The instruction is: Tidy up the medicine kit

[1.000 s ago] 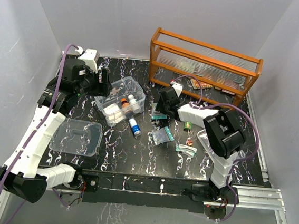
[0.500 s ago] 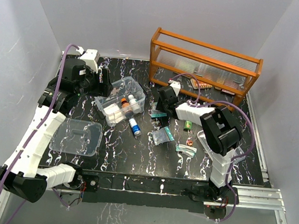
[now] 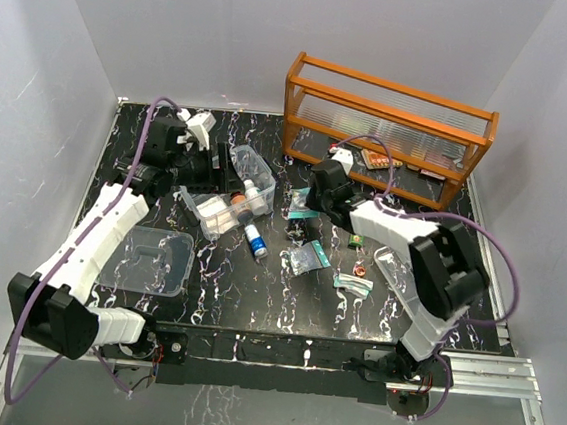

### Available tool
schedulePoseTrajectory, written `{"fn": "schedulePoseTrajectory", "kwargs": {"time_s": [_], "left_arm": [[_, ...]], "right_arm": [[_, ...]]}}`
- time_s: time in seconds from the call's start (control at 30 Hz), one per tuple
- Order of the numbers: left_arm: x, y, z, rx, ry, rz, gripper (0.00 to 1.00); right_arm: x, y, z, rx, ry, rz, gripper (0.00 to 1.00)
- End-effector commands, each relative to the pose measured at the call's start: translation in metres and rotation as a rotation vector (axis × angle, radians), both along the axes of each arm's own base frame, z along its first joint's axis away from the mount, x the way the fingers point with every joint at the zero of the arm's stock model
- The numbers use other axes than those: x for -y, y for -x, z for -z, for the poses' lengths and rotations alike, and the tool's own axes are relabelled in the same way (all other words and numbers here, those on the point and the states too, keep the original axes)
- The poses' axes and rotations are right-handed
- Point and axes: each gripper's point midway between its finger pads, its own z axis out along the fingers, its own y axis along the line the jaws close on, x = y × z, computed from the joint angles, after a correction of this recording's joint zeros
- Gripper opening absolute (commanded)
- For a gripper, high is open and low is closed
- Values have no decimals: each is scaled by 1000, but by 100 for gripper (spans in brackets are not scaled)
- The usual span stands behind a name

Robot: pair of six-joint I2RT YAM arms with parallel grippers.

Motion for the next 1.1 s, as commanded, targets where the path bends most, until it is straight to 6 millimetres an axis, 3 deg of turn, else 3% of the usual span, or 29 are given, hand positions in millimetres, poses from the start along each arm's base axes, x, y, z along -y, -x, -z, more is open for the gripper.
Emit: {"fn": "schedulePoseTrajectory", "kwargs": {"time_s": [0.0,0.2,0.47,0.67,1.07], "left_arm": [[32,9,-14,-48,205,80,68],[63,9,-22,-88,398,127,67],[88,5,-12,-47,342,62,64],[105,6,-9,-67,405,71,59],[112,10,7,-121,396,80,27]], "right_arm": [[-7,11,-71,124,-168,-31,15],[-20,47,-116,138,-367,-101,16],[-38,83,-162,155,-575,-106,17],[-47,95,-172,157,-618,-104,17],[-53,99,-171,136,-653,-112,18]]}}
